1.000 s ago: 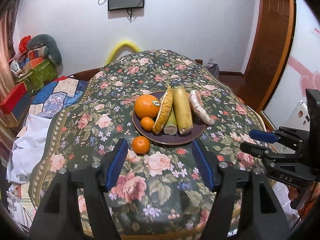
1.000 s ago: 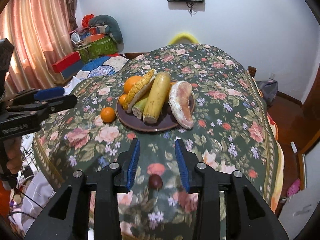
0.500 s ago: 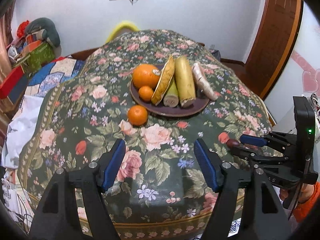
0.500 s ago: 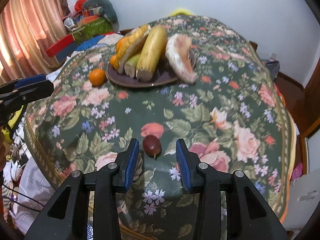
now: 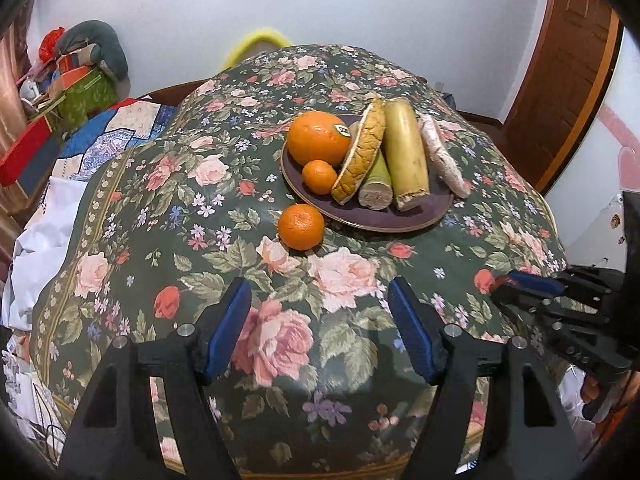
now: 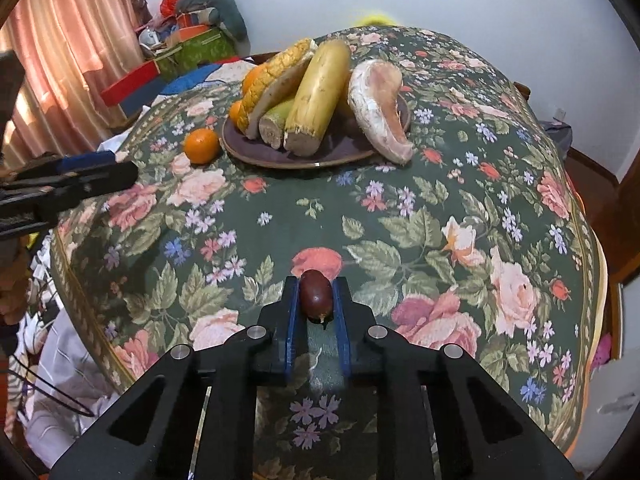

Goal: Organize fruits
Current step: 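Grasp the second mandarin with the left tool and set it on the plate rim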

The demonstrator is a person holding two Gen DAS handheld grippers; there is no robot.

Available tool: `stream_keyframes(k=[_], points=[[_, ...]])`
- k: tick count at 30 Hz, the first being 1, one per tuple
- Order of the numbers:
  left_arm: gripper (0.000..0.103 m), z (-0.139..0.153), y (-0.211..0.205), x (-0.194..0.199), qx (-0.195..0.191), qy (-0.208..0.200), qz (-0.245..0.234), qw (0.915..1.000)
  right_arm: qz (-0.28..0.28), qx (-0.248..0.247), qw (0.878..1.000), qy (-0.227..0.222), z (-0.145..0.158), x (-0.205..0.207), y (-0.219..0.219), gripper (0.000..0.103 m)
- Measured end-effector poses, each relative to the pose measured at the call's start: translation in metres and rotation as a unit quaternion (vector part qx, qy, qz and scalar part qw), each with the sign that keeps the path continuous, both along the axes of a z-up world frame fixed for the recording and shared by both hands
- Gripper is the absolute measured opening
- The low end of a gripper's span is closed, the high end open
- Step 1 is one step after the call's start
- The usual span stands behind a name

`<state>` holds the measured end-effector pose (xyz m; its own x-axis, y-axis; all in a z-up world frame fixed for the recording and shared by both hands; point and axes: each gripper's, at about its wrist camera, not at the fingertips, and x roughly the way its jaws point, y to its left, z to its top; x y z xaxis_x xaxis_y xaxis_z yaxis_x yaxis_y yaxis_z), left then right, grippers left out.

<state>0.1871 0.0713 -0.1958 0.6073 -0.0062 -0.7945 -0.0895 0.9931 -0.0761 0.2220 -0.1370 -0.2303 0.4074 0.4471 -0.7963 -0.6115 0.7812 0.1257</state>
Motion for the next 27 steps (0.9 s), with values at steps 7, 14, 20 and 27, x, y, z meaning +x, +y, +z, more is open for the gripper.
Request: stream_keyframes(k=[7,14,20,27], points=[[0.070,-0.011,0.009,0.024,-0.003,0.006,0.002,1.0000,-0.012,0.024,1.000,-0.017,0.016,0.018,0.001,0.015],[0.067,-0.025,0.018,0.046,-0.007,0.011,0.006,0.9999,-0.018,0.039,0.999,-0.022,0.020,0.038,0.005,0.015],[0.062,-0.034,0.024,0.062,-0.011,0.015,0.000,0.9998,-0.015,0.046,0.999,-0.023,0.019,0.052,0.010,0.015],[0.050,-0.042,0.021,0.072,0.002,0.019,-0.005,0.9998,-0.009,0.048,0.998,-0.028,0.020,0.059,0.015,0.015]])
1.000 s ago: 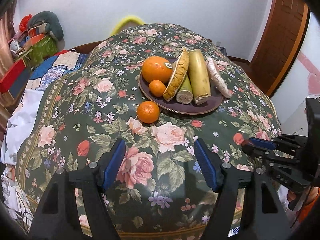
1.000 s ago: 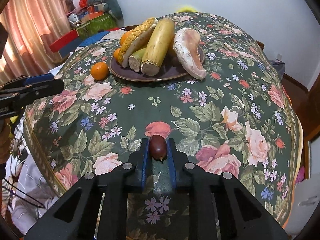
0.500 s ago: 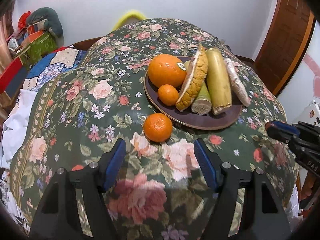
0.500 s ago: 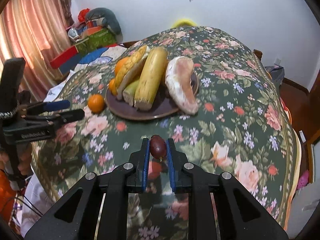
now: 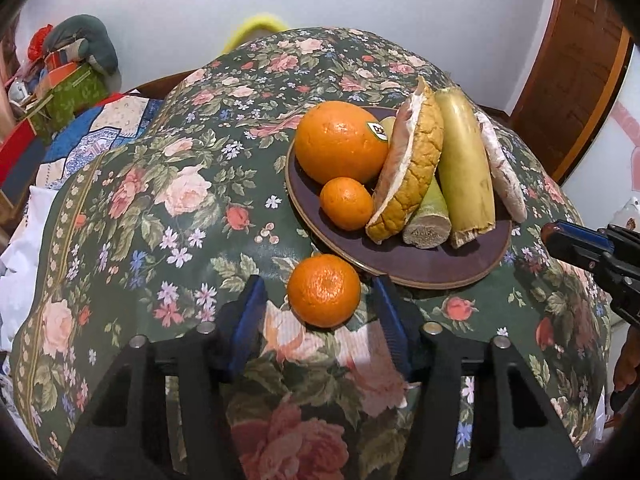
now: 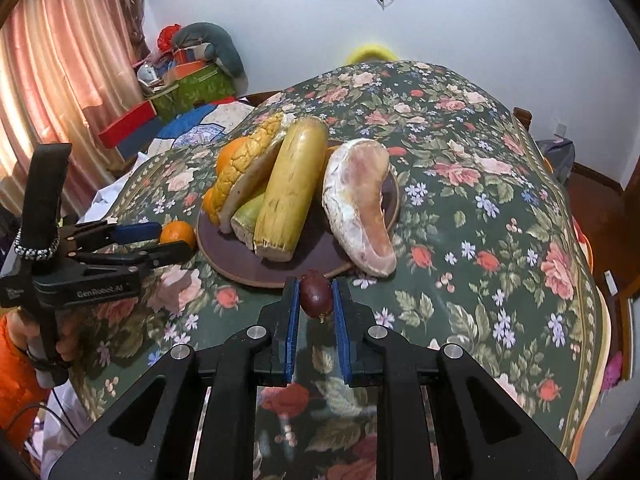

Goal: Organize fruits
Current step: 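Grasp the second mandarin with the left tool and set it on the plate rim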

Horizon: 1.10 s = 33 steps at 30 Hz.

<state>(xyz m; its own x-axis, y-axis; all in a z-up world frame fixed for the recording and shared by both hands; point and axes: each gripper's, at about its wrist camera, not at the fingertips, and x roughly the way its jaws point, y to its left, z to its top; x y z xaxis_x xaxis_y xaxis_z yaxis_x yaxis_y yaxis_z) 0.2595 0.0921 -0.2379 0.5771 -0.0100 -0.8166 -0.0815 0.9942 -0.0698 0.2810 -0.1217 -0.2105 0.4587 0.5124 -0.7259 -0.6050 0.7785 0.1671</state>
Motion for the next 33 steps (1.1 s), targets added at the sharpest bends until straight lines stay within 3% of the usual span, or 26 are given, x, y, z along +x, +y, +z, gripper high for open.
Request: stream_keyframes(k=[5,8,19,33], points=[[0.037,-0.002,0.005,0.004,-0.020,-0.003,0.004,0.9998,0.002,0.004,1.000,0.000,0.001,0.001,0.003,0.015],[0.037,-0.001,0.001,0.002,-0.004,-0.004,0.002,1.0000,0.002,0.001,1.000,-0.004,0.001,-0.001,0.004,0.015],[0.037,0.020,-0.021,-0.002,-0.015,-0.028,-0.022,0.9993,0.007,0.006,1.000,-0.006,0.001,0.005,0.010,0.015],[0.037,0.015,-0.047,0.015,-0.010,-0.022,-0.056,0.9981,0.028,-0.018,0.999,0.002,-0.016,0.016,0.028,0.015]])
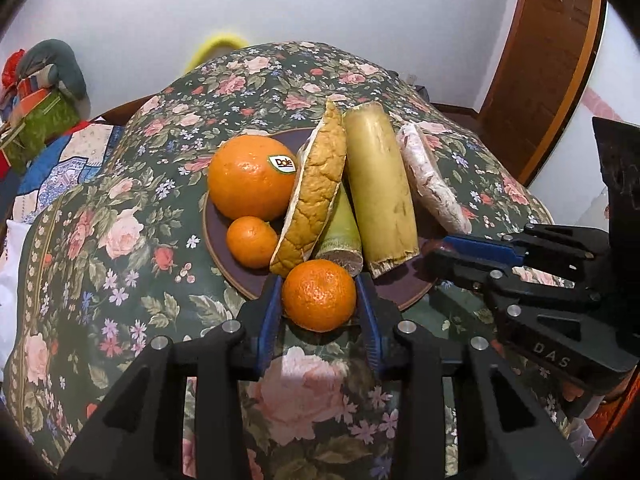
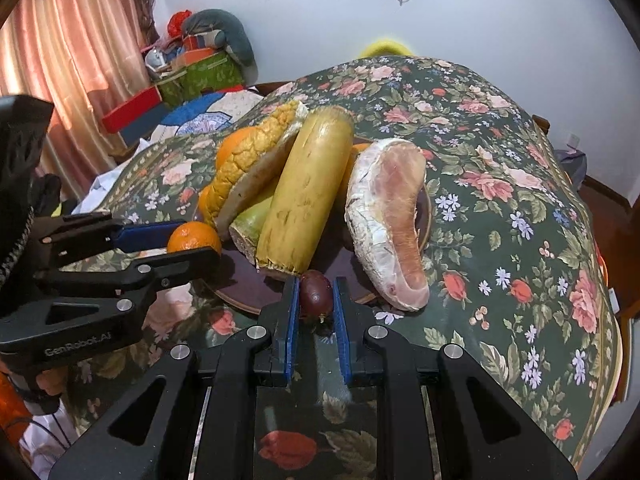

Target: Organize fruits

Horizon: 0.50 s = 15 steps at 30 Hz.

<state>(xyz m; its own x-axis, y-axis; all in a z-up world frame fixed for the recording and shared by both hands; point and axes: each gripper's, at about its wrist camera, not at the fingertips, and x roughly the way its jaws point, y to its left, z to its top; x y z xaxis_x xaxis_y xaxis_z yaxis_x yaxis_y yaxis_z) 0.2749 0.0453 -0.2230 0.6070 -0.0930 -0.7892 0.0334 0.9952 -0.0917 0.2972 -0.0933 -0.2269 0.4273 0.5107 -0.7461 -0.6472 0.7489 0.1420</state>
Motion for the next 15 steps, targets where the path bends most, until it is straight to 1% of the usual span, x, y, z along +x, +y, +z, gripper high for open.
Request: stream_keyframes(k=[5,10,13,15], points=[[0.037,-0.0028,-0.0025,0.0040,0.006,0.003,-0.004,1.0000,0.000,0.002,1.000,0.000,-0.0001,0.0031,0.0013,0.015],[0.046,-0.0074,-0.0047,0.0059,0.008,0.014,-0.007,0.9998,0.000,-0.005,1.000,0.004,-0.0013,0.0058,0.0016,0.016],[0.047,-0.0050,-0.0039,0.0032,0.011,0.011,-0.004,0.9999,-0.001,-0.001,1.000,0.009,-0.0019,0.0071,-0.0005,0.019],[0.047,-0.0010,-0.0020,0.0002,0.008,0.009,0.001,0.9999,-0.004,-0.001,1.000,0.008,0.0003,0.0056,-0.0012,0.026]])
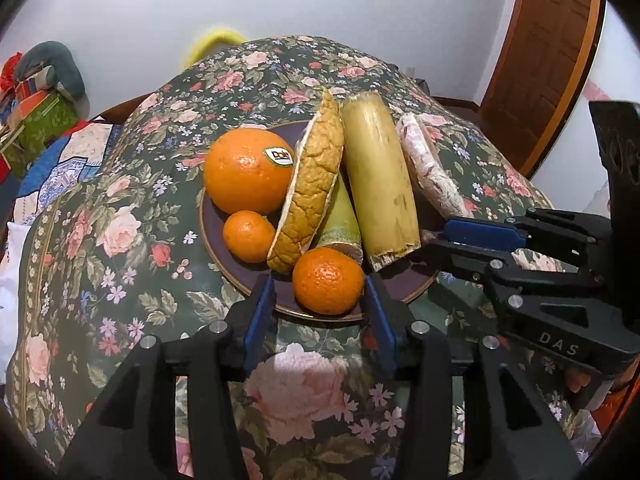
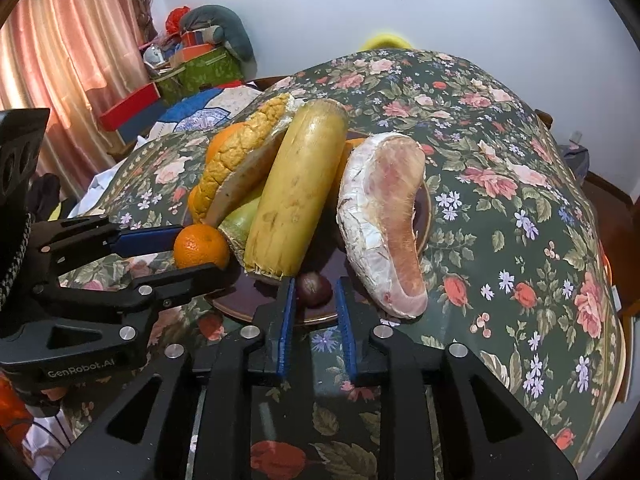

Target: Organize fruits

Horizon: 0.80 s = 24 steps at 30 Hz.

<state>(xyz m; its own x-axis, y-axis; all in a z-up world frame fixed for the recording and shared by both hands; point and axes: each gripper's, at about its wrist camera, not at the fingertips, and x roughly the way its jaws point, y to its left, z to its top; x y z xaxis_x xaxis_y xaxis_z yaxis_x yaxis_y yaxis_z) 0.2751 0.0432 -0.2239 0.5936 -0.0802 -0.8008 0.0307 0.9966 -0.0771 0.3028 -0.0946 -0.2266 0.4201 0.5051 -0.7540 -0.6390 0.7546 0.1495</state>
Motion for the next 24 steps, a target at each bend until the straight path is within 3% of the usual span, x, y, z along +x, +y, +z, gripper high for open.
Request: stream_keyframes(k=[6,12,16,22,24], points=[[0.047,0.029,0.006,-0.022,-0.008,-0.031,0.013,0.9994,-0.007,0.011,1.000,-0.016,0.019,-0.013,-0.007,0.028],[0.047,0.086,0.007,-0.060,-0.013,-0.094,0.030,0.9950,-0.024,0.045,0.996,-0.067,0.075,-0.044,-0.026,0.028],[0.047,0.135,0.002,-0.098,-0.012,-0.152,0.038,0.9875,-0.040,0.069,0.989,-0.121,0.120,-0.077,-0.041,0.028],[0.062,0.198,-0.011,-0.166,-0.010,-0.239,0.044,0.9699,-0.058,0.119,0.971,-0.200,0.183,-0.141,-0.065,0.028],[0.065,0.211,-0.016,-0.186,-0.005,-0.262,0.046,0.9641,-0.063,0.134,0.965,-0.217,0.196,-0.157,-0.072,0.032]])
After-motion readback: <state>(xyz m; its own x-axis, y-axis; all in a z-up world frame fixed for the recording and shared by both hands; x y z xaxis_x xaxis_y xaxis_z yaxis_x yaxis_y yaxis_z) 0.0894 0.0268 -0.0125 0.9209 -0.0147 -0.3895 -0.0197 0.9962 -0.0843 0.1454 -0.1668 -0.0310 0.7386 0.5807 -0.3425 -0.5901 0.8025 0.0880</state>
